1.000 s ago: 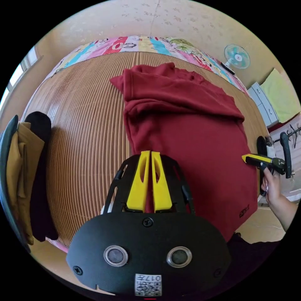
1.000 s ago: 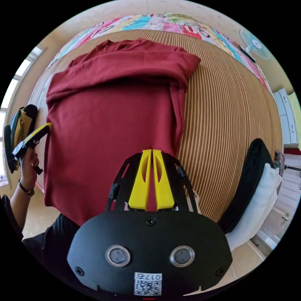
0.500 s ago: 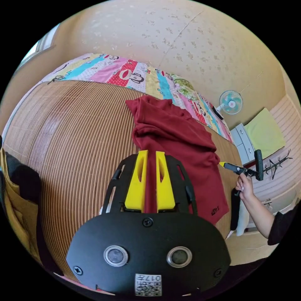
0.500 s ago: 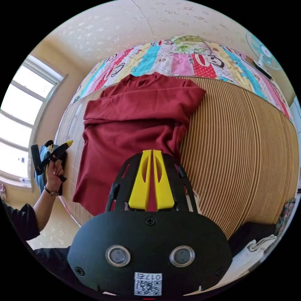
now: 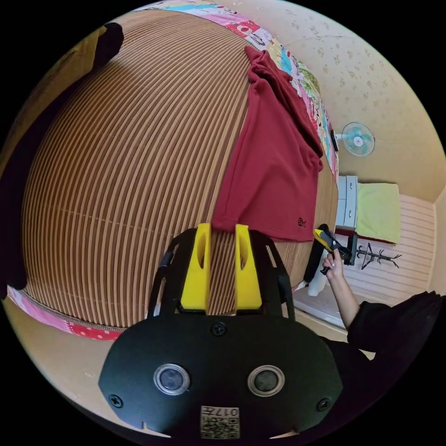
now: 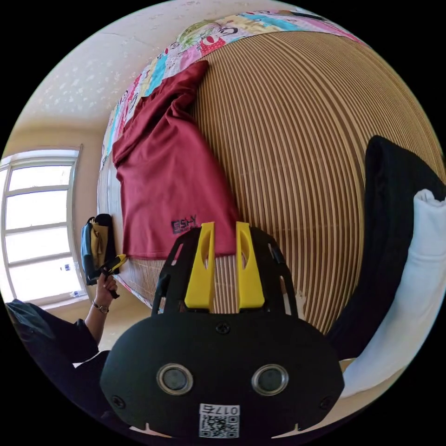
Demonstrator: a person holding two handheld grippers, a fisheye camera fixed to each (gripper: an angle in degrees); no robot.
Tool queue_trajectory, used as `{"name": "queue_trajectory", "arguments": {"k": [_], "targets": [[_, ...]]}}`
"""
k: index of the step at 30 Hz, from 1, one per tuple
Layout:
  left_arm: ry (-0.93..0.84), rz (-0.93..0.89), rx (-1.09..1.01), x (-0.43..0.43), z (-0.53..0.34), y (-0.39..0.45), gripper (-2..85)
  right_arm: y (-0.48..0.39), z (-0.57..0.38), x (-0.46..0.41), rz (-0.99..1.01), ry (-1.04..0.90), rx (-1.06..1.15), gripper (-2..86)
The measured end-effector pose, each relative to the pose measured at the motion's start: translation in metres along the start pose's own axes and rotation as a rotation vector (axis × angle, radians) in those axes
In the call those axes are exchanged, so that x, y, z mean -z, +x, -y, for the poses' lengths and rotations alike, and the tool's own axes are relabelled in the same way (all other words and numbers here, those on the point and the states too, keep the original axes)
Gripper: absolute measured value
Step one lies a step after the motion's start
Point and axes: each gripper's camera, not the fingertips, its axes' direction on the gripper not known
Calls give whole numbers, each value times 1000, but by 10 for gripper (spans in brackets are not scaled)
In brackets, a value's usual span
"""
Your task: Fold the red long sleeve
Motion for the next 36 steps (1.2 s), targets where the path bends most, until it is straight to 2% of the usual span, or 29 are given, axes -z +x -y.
{"name": "queue_trajectory", "arguments": {"k": [4,6,11,14,16,17,19,22,26,28,30,33,36], "targets": [[-19,-134,-12,14,-6,-22,50,13,-13,-8,40,-107,6,33],[-34,-125,9,22,-29,-37,48,24,-47,-5,37,-162,66,26],[-119,-181,98,42,-111,-65,45,62,-134,13,72,-279,-63,19],[-87,-457,58,65,-146,-65,46,70,-163,52,264,-179,-133,15],[64,-648,46,90,-143,-61,46,72,-162,78,328,-63,-165,14],[107,-675,40,95,-137,-60,46,73,-151,90,362,11,-169,13],[251,-767,-10,105,-93,-49,42,71,-122,104,388,111,-139,12],[361,-840,-108,103,-7,-23,32,59,-47,114,393,231,-54,12],[464,-776,-173,98,107,14,26,34,76,113,326,366,19,20],[515,-639,-150,94,168,31,30,27,122,108,272,411,13,28],[531,-548,-126,92,192,39,47,22,154,107,253,464,-34,50],[526,-478,-152,88,183,54,71,13,152,104,304,485,5,73],[420,-236,-151,61,146,67,106,3,121,75,185,384,69,78]]}}
